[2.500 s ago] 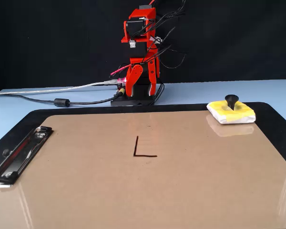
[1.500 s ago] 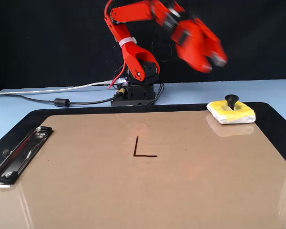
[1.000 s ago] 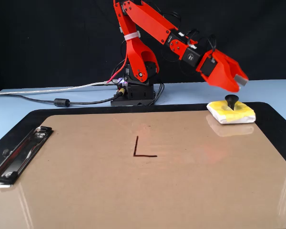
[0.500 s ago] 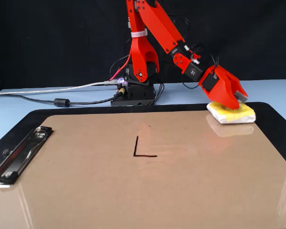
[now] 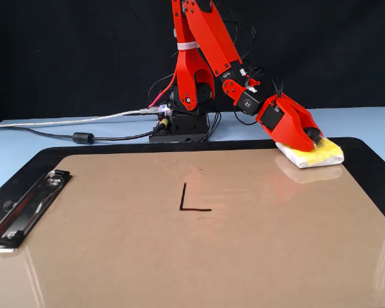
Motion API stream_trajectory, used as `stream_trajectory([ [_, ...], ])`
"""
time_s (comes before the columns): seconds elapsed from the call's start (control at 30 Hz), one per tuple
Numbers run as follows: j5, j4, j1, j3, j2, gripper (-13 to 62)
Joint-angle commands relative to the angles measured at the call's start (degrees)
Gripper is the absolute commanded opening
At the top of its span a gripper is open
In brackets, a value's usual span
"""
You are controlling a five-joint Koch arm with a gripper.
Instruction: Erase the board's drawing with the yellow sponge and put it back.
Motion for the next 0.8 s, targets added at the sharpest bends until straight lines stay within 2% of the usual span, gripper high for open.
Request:
stream_trajectory([
  [0.0, -0.44, -4.75, 2.29, -0.18, 1.41, -8.4],
  [0.2, -1.05, -4.13, 4.22, -0.88, 2.9, -8.2],
  [0.27, -2.46, -1.14, 5.98, -0.7, 8.88, -8.2],
  [0.33, -4.57, 9.05, 10.2, -1.14, 16.52, -8.2],
  [0.43, -6.5, 36.56, 16.96, -6.06, 32.61, -8.2],
  [0.5, -6.42, 52.38, 21.36, -11.07, 38.85, -8.2],
  [0.6, -6.06, 67.5, 32.26, -19.25, 38.32, -8.2],
  [0.77, 1.23, 64.51, 50.45, -19.78, 35.68, -8.2],
])
